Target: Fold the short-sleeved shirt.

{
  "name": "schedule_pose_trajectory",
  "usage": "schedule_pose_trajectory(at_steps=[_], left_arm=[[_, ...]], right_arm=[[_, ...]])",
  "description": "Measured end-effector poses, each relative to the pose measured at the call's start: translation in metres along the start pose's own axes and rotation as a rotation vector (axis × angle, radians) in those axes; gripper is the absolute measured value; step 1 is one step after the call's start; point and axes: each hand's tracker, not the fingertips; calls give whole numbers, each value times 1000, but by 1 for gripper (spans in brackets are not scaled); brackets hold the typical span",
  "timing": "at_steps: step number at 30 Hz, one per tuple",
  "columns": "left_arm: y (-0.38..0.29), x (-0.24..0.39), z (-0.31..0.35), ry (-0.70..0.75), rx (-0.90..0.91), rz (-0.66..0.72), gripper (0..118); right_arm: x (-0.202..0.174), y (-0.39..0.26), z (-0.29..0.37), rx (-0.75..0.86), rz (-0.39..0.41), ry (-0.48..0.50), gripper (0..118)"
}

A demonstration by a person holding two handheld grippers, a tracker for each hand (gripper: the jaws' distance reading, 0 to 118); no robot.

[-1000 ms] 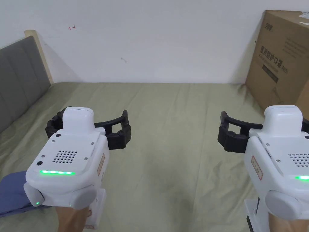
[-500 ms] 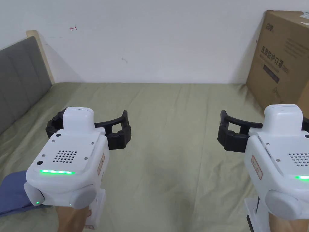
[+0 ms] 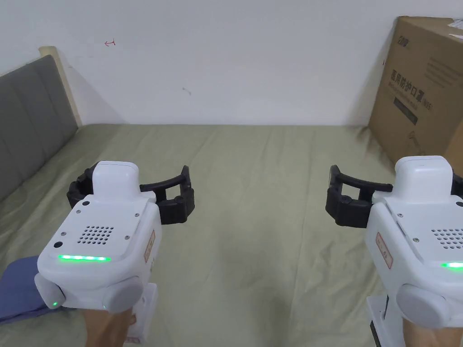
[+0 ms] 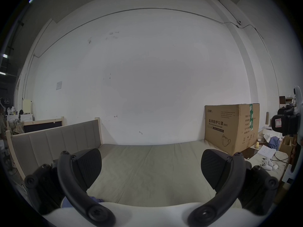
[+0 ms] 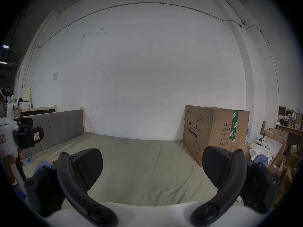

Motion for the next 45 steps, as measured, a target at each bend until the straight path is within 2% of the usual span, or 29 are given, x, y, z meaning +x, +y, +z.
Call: schedule_pose_trajectory(at_steps=[16, 22, 24, 28, 31, 33, 35, 40, 45], left_arm=[[0, -4, 1, 3, 4, 0, 118], [0, -5, 1, 7, 4, 1, 118], [1, -6, 1, 6, 6, 4, 118], [2, -8, 1, 7, 8, 9, 118], [2, -9, 2, 3, 10, 16, 118], [2, -10, 2, 0, 15, 19, 118], [3, -9, 2, 0, 16, 20, 118], [4, -8, 2, -4, 19, 18, 118], [4, -7, 2, -9, 20, 14, 118]], right_arm=[[-4, 2, -2, -3, 0, -4, 118], [-8, 5, -6, -41, -8, -35, 118], [-10, 7, -10, -87, -18, -90, 118], [-8, 12, -19, -261, -181, -171, 118], [2, 17, -27, -441, -328, -135, 118], [6, 17, -32, -516, -381, -154, 118], [4, 19, -33, -539, -367, -164, 118], [-9, 26, -32, -593, -233, -189, 118], [-13, 25, -30, -560, -226, -173, 118]])
